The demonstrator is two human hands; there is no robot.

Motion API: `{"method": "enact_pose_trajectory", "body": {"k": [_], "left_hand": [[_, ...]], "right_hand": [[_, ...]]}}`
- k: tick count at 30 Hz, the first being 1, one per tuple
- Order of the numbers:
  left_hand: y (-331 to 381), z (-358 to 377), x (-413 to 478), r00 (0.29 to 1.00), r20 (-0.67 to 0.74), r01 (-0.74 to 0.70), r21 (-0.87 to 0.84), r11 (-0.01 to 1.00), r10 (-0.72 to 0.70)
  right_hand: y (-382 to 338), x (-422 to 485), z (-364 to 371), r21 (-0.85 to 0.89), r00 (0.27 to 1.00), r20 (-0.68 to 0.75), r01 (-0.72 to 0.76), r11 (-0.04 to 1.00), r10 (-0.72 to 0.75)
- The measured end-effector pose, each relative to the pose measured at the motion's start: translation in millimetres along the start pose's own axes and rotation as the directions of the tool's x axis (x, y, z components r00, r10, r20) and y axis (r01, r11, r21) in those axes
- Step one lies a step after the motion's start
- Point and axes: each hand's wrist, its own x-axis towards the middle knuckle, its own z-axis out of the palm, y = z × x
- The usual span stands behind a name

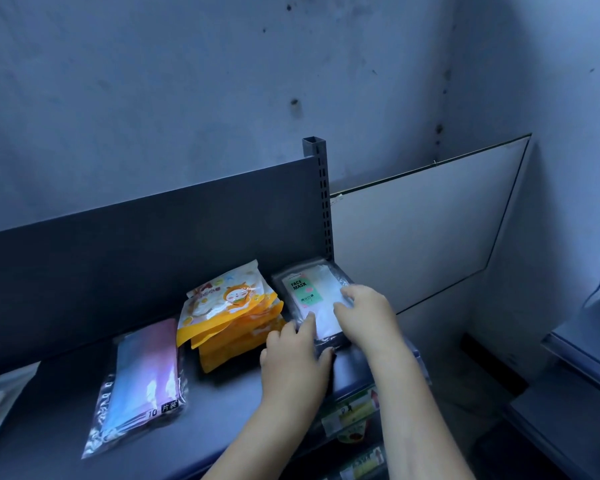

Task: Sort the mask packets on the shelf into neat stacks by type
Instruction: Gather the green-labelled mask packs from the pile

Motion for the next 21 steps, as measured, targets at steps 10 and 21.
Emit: {"method": "enact_pose_trajectory", "body": {"k": [10, 21], "left_hand": [[1, -21, -8, 0.992, -0.096, -0.074, 0.101, 0.992, 0.084], [-68, -76, -16, 0.873, -0.466, -0.122, 0.081, 0.989, 0.146]], "right_hand": [[-11, -8, -4, -0.096, 0.985, 0.057, 0.167, 0.981, -0.162], [-79, -42, 22, 0.017, 0.893, -0.004, 0.449, 0.893, -0.449]]}}
